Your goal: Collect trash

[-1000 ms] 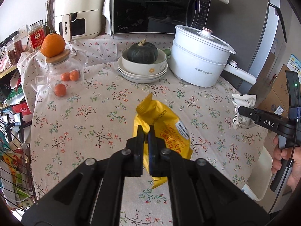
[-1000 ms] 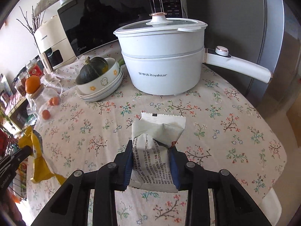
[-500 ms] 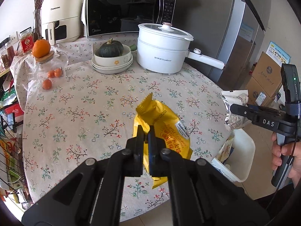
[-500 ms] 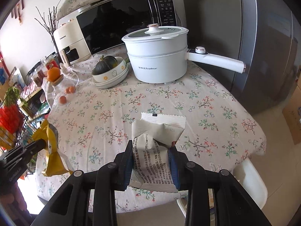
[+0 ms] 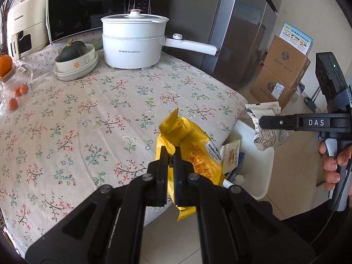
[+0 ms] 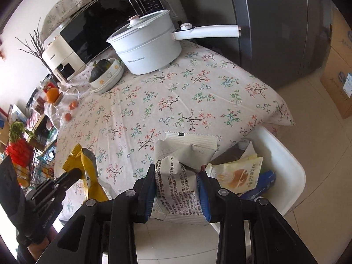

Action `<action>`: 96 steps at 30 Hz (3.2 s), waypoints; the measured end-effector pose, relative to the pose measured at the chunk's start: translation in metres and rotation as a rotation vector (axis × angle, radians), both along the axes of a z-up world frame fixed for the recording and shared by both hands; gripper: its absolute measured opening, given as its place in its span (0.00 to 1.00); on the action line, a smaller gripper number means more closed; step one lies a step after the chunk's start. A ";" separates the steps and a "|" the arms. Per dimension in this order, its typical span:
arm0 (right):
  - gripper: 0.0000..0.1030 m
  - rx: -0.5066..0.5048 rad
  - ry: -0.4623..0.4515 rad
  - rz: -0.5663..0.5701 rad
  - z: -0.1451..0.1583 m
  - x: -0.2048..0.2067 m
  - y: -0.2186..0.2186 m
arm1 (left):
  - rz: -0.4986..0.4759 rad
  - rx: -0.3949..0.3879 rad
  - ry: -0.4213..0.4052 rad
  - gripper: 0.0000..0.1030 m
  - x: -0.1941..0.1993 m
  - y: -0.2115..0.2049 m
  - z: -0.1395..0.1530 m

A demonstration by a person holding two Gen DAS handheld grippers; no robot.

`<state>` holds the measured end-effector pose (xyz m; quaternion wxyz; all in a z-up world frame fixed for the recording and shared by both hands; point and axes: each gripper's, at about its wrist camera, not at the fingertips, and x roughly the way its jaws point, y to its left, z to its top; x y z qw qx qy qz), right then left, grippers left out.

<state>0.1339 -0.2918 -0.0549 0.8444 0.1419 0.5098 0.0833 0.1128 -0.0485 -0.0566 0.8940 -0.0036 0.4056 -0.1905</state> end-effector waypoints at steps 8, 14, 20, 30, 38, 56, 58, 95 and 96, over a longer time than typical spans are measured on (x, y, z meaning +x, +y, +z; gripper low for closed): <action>0.35 -0.055 0.046 -0.088 -0.013 -0.010 -0.052 | -0.141 0.006 -0.021 0.05 0.001 -0.069 -0.020; 0.36 -0.076 0.084 -0.141 -0.028 -0.022 -0.087 | -0.226 0.016 -0.023 0.05 0.002 -0.119 -0.040; 0.36 -0.103 0.107 -0.184 -0.037 -0.034 -0.122 | -0.254 0.031 -0.023 0.05 0.007 -0.145 -0.053; 0.36 -0.115 0.128 -0.199 -0.044 -0.040 -0.139 | -0.170 0.119 -0.050 0.81 0.010 -0.153 -0.056; 0.37 -0.114 0.125 -0.179 -0.043 -0.035 -0.124 | -0.074 0.123 -0.014 0.89 0.017 -0.130 -0.054; 0.81 -0.140 0.015 -0.210 -0.020 -0.042 -0.107 | 0.017 0.154 -0.086 0.99 -0.002 -0.095 -0.022; 0.87 -0.160 -0.009 -0.204 -0.014 -0.047 -0.100 | 0.039 0.157 -0.094 0.99 -0.008 -0.086 -0.015; 1.00 -0.318 -0.449 0.009 0.053 -0.129 0.059 | 0.382 0.151 -0.235 0.99 -0.106 0.037 0.052; 1.00 -0.320 -0.449 0.010 0.053 -0.129 0.060 | 0.381 0.150 -0.235 0.99 -0.106 0.037 0.052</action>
